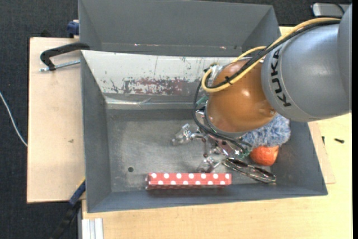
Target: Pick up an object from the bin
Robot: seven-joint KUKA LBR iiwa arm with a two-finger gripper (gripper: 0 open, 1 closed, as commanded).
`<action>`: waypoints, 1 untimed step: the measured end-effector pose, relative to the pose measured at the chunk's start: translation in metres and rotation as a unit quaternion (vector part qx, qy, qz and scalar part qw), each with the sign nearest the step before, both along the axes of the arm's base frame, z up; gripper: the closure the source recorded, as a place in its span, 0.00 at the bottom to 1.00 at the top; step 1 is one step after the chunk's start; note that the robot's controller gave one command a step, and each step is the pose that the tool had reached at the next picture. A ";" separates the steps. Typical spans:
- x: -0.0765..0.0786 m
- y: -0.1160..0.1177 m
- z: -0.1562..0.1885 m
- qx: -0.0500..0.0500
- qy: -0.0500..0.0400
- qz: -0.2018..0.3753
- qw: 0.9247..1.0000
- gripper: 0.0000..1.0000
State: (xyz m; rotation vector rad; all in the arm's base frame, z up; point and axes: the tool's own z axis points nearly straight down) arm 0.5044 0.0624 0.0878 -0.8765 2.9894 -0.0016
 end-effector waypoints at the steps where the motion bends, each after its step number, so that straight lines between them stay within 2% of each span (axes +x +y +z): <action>1: 0.002 -0.015 0.026 -0.004 0.010 0.100 0.995 0.00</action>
Offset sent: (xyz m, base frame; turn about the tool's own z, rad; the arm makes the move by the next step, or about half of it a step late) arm 0.0145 -0.0010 0.0949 -0.0108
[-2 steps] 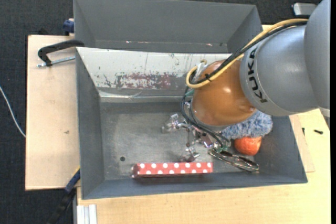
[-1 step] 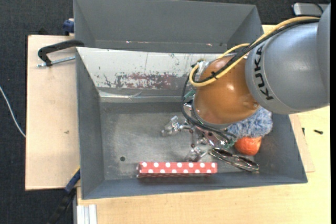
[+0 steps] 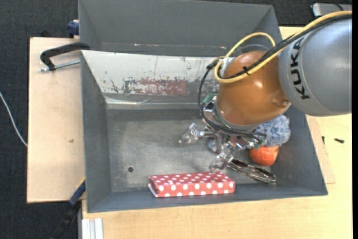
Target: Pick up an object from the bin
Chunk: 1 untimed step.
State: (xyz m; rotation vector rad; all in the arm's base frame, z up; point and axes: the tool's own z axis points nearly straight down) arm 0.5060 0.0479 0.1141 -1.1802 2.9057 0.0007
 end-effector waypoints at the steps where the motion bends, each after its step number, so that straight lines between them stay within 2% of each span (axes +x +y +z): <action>1: 0.012 0.013 0.076 0.002 -0.003 -0.088 0.996 0.00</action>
Offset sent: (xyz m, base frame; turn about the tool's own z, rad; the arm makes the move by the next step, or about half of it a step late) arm -0.0055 -0.0069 0.0191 -0.2660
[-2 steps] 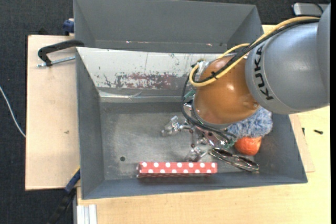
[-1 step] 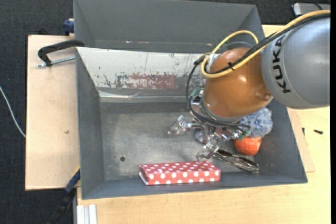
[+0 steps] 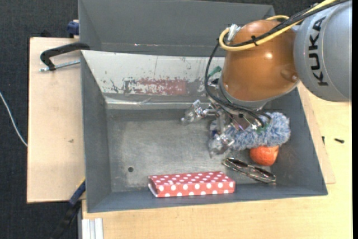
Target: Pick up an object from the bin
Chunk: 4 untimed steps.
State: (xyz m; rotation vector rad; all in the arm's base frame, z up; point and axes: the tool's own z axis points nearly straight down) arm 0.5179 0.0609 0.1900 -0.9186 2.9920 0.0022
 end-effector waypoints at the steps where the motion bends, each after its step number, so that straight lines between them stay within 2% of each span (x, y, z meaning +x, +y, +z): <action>1: -0.008 -0.010 -0.021 -0.003 0.002 0.122 0.993 0.00; 2: -0.013 -0.035 -0.065 -0.003 0.004 0.169 0.986 0.00; 3: -0.019 -0.034 -0.089 -0.003 0.003 0.197 0.980 0.00; 4: -0.024 -0.028 -0.083 -0.003 0.002 0.286 0.958 0.00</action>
Offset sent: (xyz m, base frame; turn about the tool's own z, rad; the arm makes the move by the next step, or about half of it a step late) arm -0.0147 -0.0396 -0.0685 -0.3385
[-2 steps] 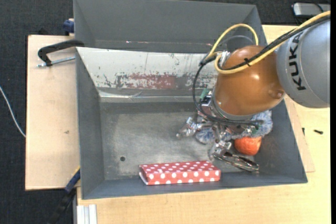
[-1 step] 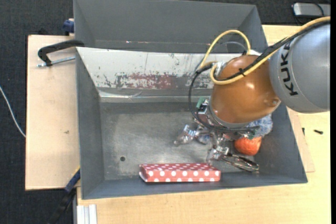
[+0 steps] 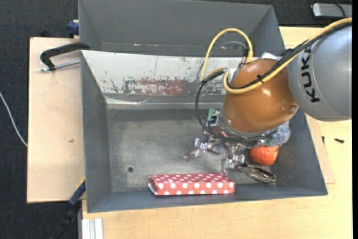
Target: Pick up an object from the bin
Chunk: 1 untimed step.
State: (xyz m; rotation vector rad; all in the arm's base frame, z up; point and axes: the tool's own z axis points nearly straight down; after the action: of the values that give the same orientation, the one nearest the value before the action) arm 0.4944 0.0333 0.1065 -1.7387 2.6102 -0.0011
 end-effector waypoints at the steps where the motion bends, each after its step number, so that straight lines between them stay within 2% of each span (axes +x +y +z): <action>1: -0.002 0.009 0.012 0.001 0.000 0.052 0.999 0.00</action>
Offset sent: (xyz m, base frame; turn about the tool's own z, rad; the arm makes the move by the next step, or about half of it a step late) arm 0.0119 0.0051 0.0795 -0.3347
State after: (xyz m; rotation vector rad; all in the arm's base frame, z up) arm 0.4921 0.0421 0.1187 -1.8715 2.5152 -0.0001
